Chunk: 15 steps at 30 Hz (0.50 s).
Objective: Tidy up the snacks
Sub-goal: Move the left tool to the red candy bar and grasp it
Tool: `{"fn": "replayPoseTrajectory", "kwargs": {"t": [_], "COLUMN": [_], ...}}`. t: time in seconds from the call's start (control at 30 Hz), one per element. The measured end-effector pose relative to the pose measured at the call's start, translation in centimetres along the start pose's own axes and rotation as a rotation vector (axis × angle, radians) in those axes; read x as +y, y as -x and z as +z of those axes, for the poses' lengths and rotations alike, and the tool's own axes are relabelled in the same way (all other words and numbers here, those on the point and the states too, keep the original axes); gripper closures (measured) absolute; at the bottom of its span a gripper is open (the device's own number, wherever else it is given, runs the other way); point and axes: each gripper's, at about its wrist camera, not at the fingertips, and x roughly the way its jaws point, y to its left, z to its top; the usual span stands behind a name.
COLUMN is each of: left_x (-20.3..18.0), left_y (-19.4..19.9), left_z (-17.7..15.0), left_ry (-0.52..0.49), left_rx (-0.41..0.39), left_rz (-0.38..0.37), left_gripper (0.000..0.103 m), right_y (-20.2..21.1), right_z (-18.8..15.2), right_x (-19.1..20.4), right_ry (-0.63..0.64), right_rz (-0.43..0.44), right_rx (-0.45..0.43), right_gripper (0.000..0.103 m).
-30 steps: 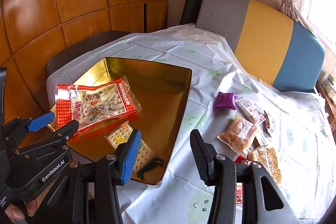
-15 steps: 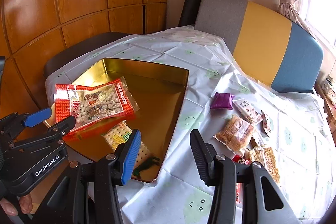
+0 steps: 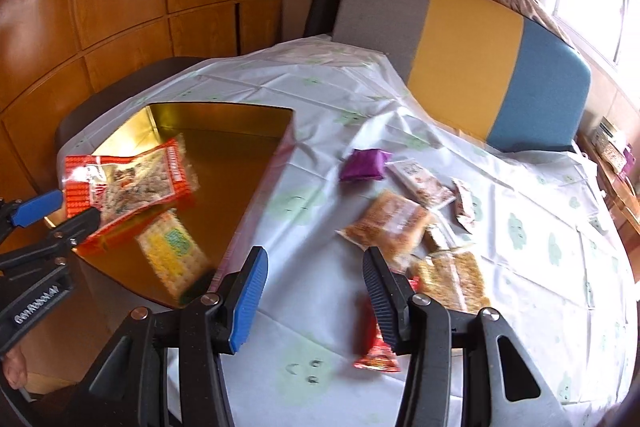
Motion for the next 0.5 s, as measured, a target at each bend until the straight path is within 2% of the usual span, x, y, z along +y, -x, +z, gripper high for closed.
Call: {"fn": "replayPoseTrajectory", "kwargs": {"t": [0.27, 0.5], "left_x": [-1.9, -5.9], "left_y": [0.5, 1.0], "left_z": [0.2, 0.8], "left_ry": [-0.062, -0.176], "left_rx": [-0.011, -0.022], "left_rz": [-0.024, -0.106], "left_gripper": [0.05, 0.05], "right_y": [0.0, 0.2], "right_z": [-1.3, -2.9], "right_x": [-5.9, -12.4], "right_ry": [-0.011, -0.035], "right_rz": [-0.098, -0.185], "right_rx": [0.036, 0.083], "right_gripper": [0.052, 0.052]}}
